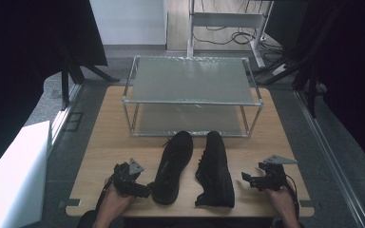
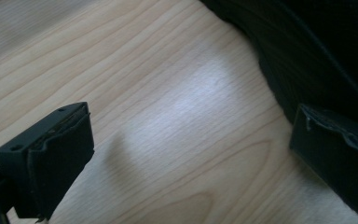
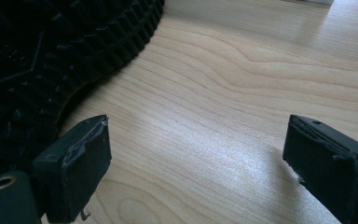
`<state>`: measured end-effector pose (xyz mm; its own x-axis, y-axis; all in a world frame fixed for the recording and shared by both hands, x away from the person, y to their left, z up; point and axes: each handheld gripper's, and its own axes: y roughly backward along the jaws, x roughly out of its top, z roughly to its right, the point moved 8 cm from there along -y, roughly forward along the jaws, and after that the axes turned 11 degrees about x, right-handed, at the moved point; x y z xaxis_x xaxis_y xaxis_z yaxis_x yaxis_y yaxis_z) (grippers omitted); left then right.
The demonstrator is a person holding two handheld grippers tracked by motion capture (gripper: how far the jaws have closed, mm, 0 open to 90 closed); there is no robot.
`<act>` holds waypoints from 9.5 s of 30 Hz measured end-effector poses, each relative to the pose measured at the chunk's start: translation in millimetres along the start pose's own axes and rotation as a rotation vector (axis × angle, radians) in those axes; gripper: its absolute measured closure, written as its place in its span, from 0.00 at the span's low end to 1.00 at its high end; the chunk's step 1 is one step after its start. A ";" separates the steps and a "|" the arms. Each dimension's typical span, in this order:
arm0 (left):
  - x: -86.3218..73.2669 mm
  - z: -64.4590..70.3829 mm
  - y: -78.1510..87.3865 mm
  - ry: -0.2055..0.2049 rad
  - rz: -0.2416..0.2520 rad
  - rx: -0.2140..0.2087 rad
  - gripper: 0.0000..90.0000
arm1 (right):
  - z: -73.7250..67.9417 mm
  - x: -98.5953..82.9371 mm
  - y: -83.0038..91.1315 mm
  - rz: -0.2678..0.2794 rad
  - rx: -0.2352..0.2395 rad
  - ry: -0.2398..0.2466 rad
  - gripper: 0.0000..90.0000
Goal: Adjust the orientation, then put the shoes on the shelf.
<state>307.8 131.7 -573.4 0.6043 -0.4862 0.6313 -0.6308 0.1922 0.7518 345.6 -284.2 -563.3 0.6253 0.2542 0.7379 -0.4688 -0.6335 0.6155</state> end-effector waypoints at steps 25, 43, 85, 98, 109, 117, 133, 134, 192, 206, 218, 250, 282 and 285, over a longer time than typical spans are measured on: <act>14.4 28.5 -4.6 -0.049 0.020 -0.059 0.00 | -0.5 -0.9 -1.4 -0.010 0.002 -0.001 0.09; 10.9 -8.2 -3.3 0.066 0.079 0.033 0.00 | -11.2 20.7 7.4 0.023 0.012 0.000 0.00; 10.3 -13.4 -5.5 0.043 0.057 0.096 0.00 | -49.4 74.3 -10.1 0.042 0.043 0.063 0.00; 8.5 -12.5 -7.9 0.045 0.036 0.098 0.00 | -15.2 57.3 20.4 0.098 -0.031 -0.037 0.01; 8.2 -11.2 -8.8 0.044 0.029 0.093 0.00 | 4.9 41.3 28.0 0.127 -0.011 -0.116 0.04; 7.7 -10.8 -9.1 0.044 0.025 0.088 0.00 | 18.0 28.8 27.0 0.069 -0.059 -0.124 0.11; 8.0 -12.9 -4.6 0.081 0.033 0.078 0.00 | 16.9 32.6 34.7 0.105 -0.042 -0.104 0.09; 8.0 -12.9 -4.6 0.081 0.033 0.078 0.00 | 15.8 33.1 35.7 0.105 -0.043 -0.100 0.09; 86.6 29.2 -28.3 0.219 0.044 -0.052 0.54 | -9.0 41.2 -16.7 0.008 -0.194 0.070 0.72; 74.3 -1.7 -26.4 0.378 0.124 -0.186 0.88 | 1.0 41.9 -5.5 0.107 -0.114 -0.133 0.83; 80.0 -10.3 -10.5 0.425 0.168 -0.226 0.89 | -7.7 49.5 2.3 0.213 0.068 -0.306 0.84; 133.9 -12.3 58.4 0.486 0.334 -0.292 0.88 | -69.2 119.7 28.1 0.385 0.316 -0.346 0.84; 192.7 -45.6 77.6 0.621 0.437 -0.237 0.87 | -76.1 199.6 26.0 0.473 0.332 -0.384 0.83; 201.9 -50.9 78.6 0.631 0.442 -0.220 0.87 | -74.8 206.6 24.5 0.476 0.318 -0.383 0.83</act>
<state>405.0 92.0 -377.1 0.5237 0.2353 0.8187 -0.8053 0.4502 0.3857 416.6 -192.5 -375.1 0.6005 -0.3445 0.7216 -0.5779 -0.8107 0.0939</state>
